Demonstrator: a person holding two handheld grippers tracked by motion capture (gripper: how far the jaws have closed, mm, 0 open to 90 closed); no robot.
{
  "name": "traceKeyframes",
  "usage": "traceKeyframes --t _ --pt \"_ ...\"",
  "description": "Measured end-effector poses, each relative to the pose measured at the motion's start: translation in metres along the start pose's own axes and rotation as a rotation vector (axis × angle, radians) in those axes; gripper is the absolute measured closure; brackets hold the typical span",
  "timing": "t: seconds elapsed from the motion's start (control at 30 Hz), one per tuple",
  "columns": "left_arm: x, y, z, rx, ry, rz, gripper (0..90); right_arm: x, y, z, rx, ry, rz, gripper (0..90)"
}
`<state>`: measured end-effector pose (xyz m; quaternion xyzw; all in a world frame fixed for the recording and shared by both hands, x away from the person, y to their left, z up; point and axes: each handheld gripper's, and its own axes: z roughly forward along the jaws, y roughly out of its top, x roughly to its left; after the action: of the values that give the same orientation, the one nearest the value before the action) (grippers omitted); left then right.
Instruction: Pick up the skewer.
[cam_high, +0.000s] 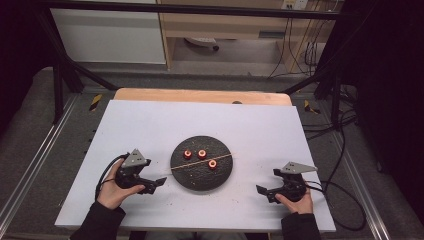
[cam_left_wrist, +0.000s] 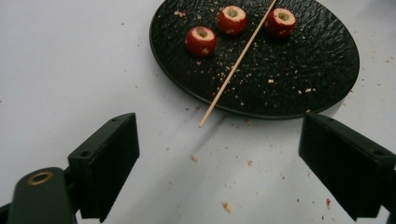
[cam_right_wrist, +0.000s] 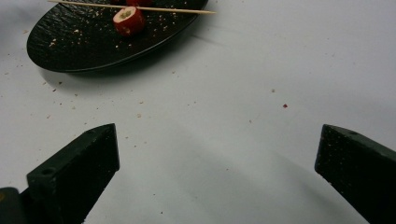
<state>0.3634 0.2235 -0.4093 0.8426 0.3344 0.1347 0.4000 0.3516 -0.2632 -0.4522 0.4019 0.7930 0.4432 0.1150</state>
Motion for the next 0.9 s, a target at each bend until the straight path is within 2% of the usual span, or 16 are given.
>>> traceKeyframes --t 0.17,0.33,0.53,0.67,0.9 --pt "-0.004 0.011 0.007 0.007 -0.009 0.014 15.6 0.0 0.0 0.0 0.001 0.0 0.001 0.8" --pt "-0.009 0.02 0.017 0.039 -0.024 0.048 16.9 0.0 0.0 0.001 0.003 0.003 0.004 0.8" --pt "-0.011 0.027 0.03 0.076 -0.027 0.069 20.1 0.0 0.0 0.001 0.005 0.006 0.003 0.8" --pt "-0.011 0.029 0.035 0.088 -0.029 0.068 25.0 0.001 0.0 0.001 0.008 0.006 0.004 0.9" --pt "-0.011 0.038 0.041 0.077 -0.002 0.063 36.3 0.0 0.0 0.002 0.01 0.007 0.001 1.0"
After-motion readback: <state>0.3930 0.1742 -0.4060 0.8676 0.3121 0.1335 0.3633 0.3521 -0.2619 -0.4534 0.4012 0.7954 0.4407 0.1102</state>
